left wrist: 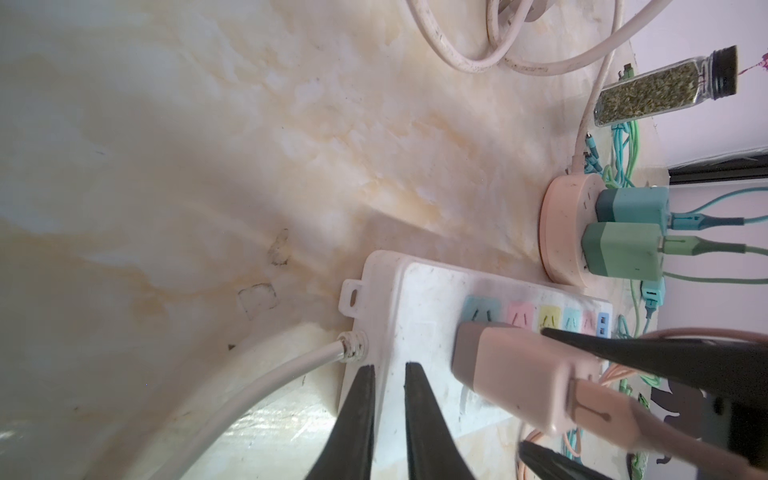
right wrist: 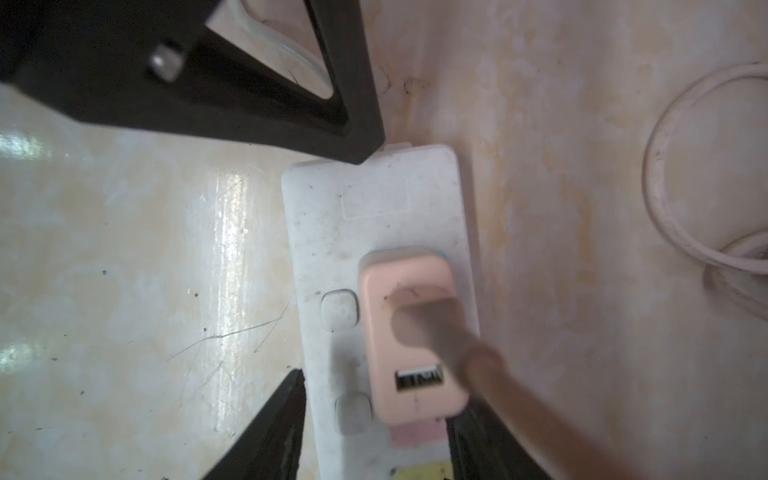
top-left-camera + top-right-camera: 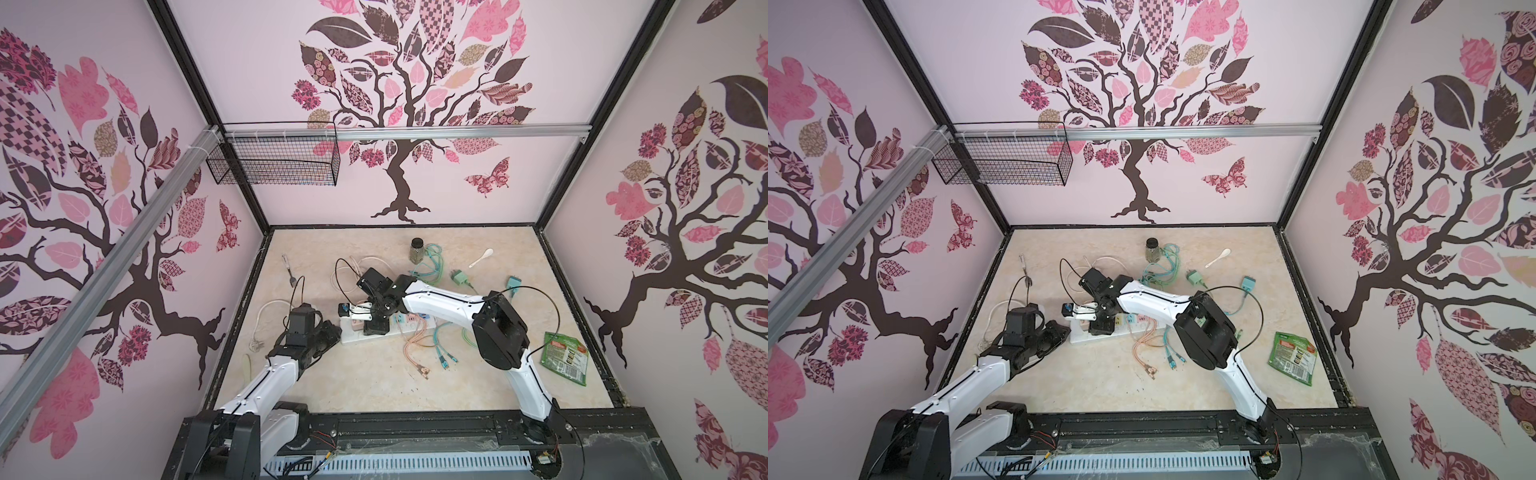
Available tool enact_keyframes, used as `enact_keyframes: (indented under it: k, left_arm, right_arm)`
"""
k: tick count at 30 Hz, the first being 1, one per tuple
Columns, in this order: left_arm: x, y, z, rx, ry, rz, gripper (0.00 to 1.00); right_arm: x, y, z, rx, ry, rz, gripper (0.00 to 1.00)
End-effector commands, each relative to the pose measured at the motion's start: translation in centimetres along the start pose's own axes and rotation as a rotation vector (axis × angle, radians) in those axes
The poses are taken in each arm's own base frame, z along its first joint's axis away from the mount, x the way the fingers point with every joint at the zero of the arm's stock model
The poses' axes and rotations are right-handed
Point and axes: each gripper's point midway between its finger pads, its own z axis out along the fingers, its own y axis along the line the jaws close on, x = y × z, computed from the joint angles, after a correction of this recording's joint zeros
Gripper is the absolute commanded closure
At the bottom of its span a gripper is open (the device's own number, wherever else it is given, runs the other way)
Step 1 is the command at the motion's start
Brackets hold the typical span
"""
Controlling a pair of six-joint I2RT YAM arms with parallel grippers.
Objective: Insert the plug
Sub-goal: 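Push the pink cube's prongs into the socket and open the right gripper, then lift the open right gripper away from the plugged pink cube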
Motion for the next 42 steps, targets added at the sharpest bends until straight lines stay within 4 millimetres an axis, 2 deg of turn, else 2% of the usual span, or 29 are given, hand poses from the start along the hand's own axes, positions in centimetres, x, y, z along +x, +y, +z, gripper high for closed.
enact_keyframes:
  k: [1,13,19,23,25,27,30,32,35,37,39,42]
  left_arm:
    - [-1.6,-1.4,-0.5,0.02,-0.039,0.025,0.82]
    - [-2.5,-2.0,-0.8,0.021,-0.048,0.032,0.8]
    - [-2.9,-2.2,-1.0,0.014,-0.049,0.037,0.8]
    - [-3.1,-2.4,-1.2,0.015,-0.053,0.038,0.79]
    - [-3.4,-2.5,-1.4,0.015,-0.058,0.036,0.79]
    - [-3.6,-2.7,-1.6,0.015,-0.063,0.039,0.77]
    - [-4.0,-3.1,-2.2,0.013,-0.073,0.05,0.73]
    - [-4.4,-3.4,-2.6,0.011,-0.078,0.061,0.71]
    - [-5.0,-4.2,-3.3,0.015,-0.088,0.08,0.68]
    - [-5.4,-4.8,-3.9,0.02,-0.094,0.092,0.66]
    - [-5.9,-5.5,-4.5,0.028,-0.105,0.103,0.64]
    - [-6.3,-6.1,-5.3,0.036,-0.116,0.114,0.64]
  right_arm:
    - [-1.5,0.8,-3.5,-0.003,-0.054,0.005,0.43]
    - [-1.3,5.2,-6.5,-0.207,-0.138,0.046,0.4]
    - [-0.7,7.4,-7.1,-0.323,-0.148,0.051,0.39]
    - [-1.2,8.1,-8.3,-0.374,-0.196,0.057,0.4]
    - [-1.5,6.5,-9.1,-0.303,-0.263,0.107,0.42]
    - [-1.2,4.1,-10.4,-0.188,-0.338,0.17,0.44]
    - [0.9,-0.4,-12.7,0.051,-0.421,0.302,0.47]
    - [3.0,-2.3,-13.9,0.182,-0.422,0.367,0.49]
    - [6.9,-3.9,-14.3,0.273,-0.377,0.482,0.5]
    - [9.7,-5.2,-14.1,0.312,-0.332,0.607,0.54]
    - [11.0,-5.4,-13.4,0.32,-0.293,0.66,0.57]
    - [11.8,-5.0,-12.2,0.298,-0.268,0.689,0.58]
